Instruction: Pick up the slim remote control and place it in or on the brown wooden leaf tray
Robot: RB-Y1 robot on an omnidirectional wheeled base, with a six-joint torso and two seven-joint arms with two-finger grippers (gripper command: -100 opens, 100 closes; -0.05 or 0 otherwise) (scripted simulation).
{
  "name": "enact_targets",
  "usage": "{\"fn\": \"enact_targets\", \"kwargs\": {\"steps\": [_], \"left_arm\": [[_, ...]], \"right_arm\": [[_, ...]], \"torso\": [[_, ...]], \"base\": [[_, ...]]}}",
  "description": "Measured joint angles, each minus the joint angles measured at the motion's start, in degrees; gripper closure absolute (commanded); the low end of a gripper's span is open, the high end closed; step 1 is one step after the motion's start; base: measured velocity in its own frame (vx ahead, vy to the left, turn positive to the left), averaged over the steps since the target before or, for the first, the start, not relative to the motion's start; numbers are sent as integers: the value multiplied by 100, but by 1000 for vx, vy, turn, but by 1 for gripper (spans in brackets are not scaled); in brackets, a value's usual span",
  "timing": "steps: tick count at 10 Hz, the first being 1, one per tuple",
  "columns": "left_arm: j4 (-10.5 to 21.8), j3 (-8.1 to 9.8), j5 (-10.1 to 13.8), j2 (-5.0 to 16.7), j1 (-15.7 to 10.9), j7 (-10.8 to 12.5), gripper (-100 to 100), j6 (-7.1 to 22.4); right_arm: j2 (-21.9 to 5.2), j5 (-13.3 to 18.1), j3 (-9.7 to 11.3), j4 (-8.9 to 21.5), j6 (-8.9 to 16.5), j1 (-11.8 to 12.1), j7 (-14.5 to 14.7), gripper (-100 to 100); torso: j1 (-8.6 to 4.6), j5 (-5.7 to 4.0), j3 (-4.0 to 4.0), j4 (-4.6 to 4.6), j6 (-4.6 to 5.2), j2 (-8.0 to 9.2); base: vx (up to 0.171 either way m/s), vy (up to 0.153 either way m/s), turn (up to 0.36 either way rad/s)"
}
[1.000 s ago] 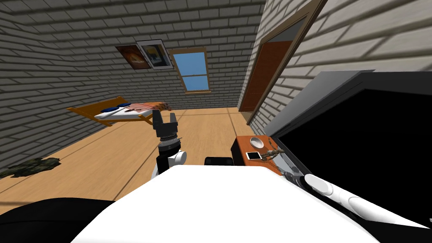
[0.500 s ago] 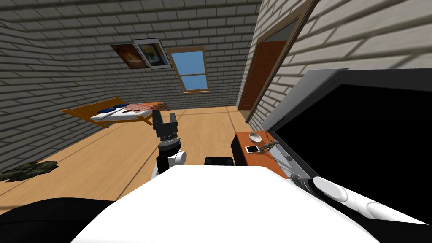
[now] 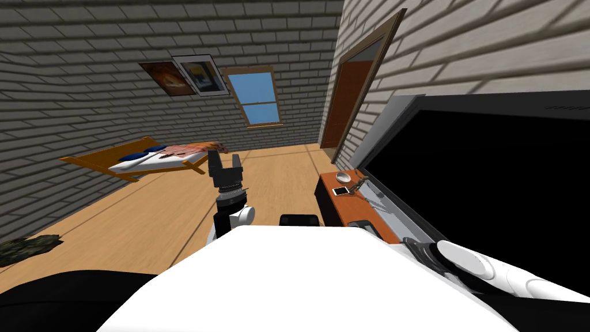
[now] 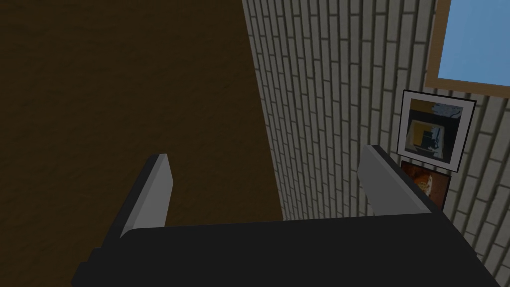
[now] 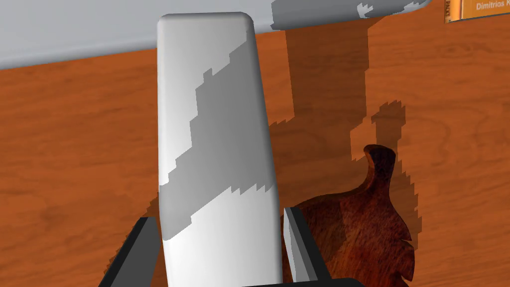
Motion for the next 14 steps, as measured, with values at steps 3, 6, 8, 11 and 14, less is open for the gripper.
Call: {"fn": "enact_targets", "kwargs": {"steps": [3,6,8,11,14], "left_arm": [[0,0,0,1,1,0,0,0],[0,1,0,1,1,0,0,0],[0,1,0,1,1,0,0,0],[0,1,0,1,1,0,0,0],[0,1,0,1,2,0,0,0]], "right_arm": [[-36,-130,-79,-162,-96,-83,188,100],[68,-235,50,-439,-205,-120,440,100],[136,-363,61,-420,-316,-165,685,100],[210,-468,160,-594,-410,-168,943,-100],[210,-468,160,-592,-410,-166,942,-100]], "torso": [[-21,-9,-13,-2,-13,-27],[-33,-13,-13,-3,-21,-26],[-46,-10,-26,-6,-27,-49],[-45,-5,-28,-7,-33,-54],[-42,-4,-38,-11,-34,-71]], "base": [[-98,49,-49],[-84,17,-38],[-43,-12,-23],[-35,-7,-12],[0,0,0]]}}
